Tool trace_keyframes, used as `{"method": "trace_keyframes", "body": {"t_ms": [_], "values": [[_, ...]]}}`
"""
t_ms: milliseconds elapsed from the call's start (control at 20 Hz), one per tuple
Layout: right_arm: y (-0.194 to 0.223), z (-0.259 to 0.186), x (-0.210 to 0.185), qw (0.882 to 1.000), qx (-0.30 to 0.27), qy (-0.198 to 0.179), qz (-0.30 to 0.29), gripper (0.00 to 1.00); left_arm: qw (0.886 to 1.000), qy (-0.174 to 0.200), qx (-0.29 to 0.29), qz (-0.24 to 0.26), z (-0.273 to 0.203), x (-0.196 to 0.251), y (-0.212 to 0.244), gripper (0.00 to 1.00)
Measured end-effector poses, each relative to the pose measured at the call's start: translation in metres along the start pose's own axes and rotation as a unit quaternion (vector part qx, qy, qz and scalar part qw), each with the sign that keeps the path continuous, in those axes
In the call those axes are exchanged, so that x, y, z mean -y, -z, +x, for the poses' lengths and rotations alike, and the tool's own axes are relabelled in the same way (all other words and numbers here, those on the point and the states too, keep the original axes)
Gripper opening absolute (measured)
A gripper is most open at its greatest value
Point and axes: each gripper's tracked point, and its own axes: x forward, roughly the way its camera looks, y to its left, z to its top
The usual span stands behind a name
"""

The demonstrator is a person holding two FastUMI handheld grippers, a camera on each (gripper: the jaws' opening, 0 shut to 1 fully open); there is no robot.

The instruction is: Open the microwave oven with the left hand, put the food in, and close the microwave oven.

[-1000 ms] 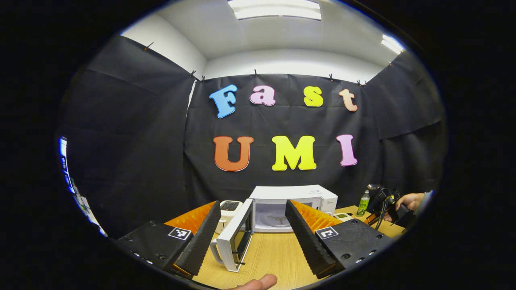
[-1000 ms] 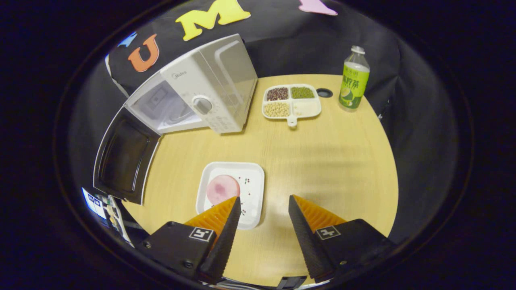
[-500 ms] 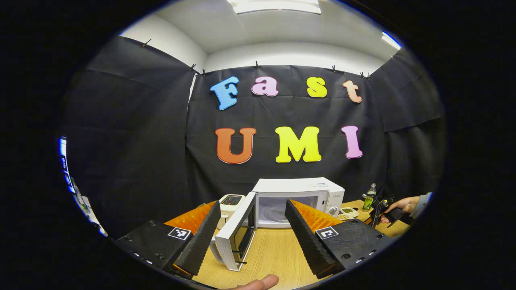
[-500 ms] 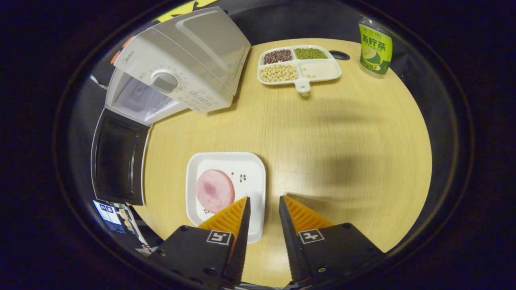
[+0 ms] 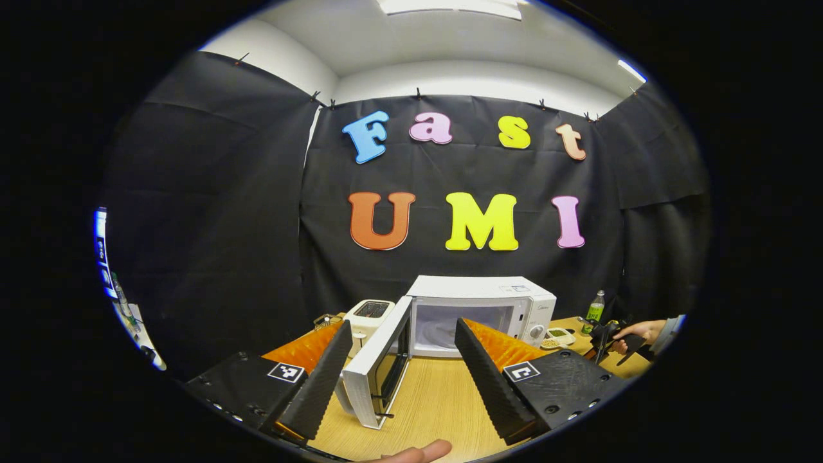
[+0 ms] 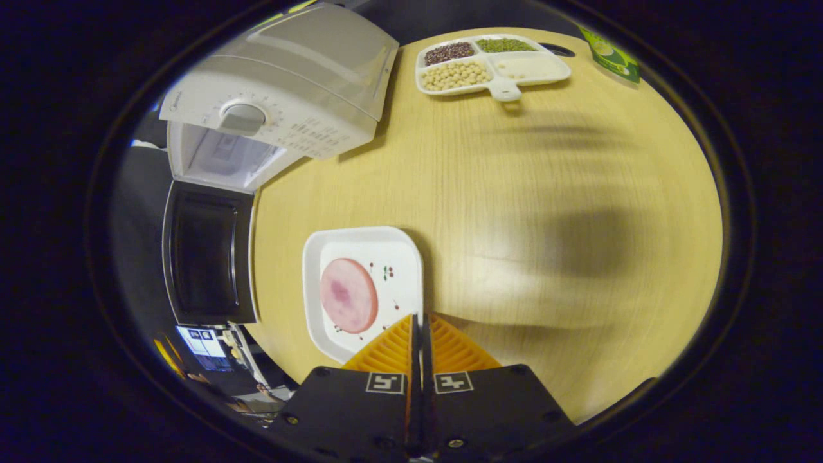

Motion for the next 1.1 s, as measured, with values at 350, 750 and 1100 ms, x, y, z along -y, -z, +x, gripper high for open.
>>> {"method": "trace_keyframes", "body": {"t_ms": [350,750,1100], "values": [[0.019,-0.027,-0.020,0.998,0.036,-0.038,0.022,0.04,1.000,0.008,0.009,-0.001,-0.005,-0.005,-0.005,0.96],[0.034,-0.036,-0.107,0.994,0.061,-0.077,0.046,0.04,0.999,0.029,0.019,0.033,-0.019,-0.007,0.000,0.94],[0.033,0.004,-0.197,0.989,0.068,-0.115,0.058,0.04,0.999,0.037,0.002,0.037,-0.037,-0.026,0.011,0.93]]}}
